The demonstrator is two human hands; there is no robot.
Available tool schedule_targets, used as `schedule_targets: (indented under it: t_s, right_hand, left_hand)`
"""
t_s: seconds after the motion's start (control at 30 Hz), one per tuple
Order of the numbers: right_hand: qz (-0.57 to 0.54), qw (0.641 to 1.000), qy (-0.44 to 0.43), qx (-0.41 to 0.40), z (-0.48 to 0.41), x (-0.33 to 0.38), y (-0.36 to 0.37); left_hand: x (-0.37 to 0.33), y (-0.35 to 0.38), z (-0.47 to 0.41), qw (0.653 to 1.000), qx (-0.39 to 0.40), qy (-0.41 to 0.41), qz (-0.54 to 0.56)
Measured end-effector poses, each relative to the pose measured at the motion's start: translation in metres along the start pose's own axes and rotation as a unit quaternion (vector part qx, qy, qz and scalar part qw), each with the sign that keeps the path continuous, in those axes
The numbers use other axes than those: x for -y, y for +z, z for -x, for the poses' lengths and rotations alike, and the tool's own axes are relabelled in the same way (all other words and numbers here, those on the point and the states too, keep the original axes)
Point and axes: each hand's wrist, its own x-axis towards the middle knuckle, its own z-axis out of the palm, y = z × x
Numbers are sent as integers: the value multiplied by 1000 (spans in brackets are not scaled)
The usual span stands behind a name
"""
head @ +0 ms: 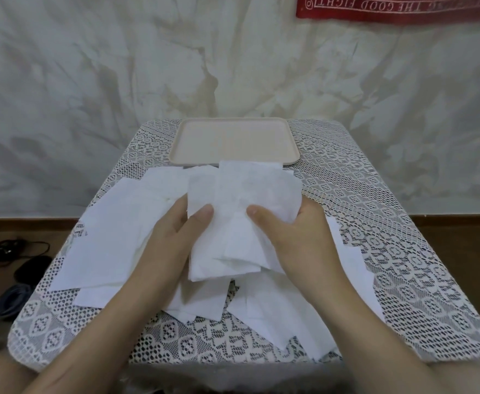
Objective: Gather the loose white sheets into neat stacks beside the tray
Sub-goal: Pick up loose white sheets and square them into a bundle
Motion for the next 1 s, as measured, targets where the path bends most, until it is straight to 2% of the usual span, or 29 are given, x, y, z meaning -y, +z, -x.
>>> schedule_targets:
  t_s: [0.3, 0.47, 0.63, 1.0]
  right_hand:
    - [23, 1000, 11, 18, -1, -4, -6]
    - [38, 999, -9, -14, -3, 3, -21]
    - [47, 998, 11, 34, 2, 8, -24]
    - [85, 994, 17, 60, 4, 0, 5]
  left_hand:
    - [2, 1, 0, 999, -34, 5, -27]
    - [3, 2, -2, 998, -52, -3, -34]
    - [2, 5, -1, 998, -56, -3, -42]
    - [1, 5, 1, 999, -34, 4, -29]
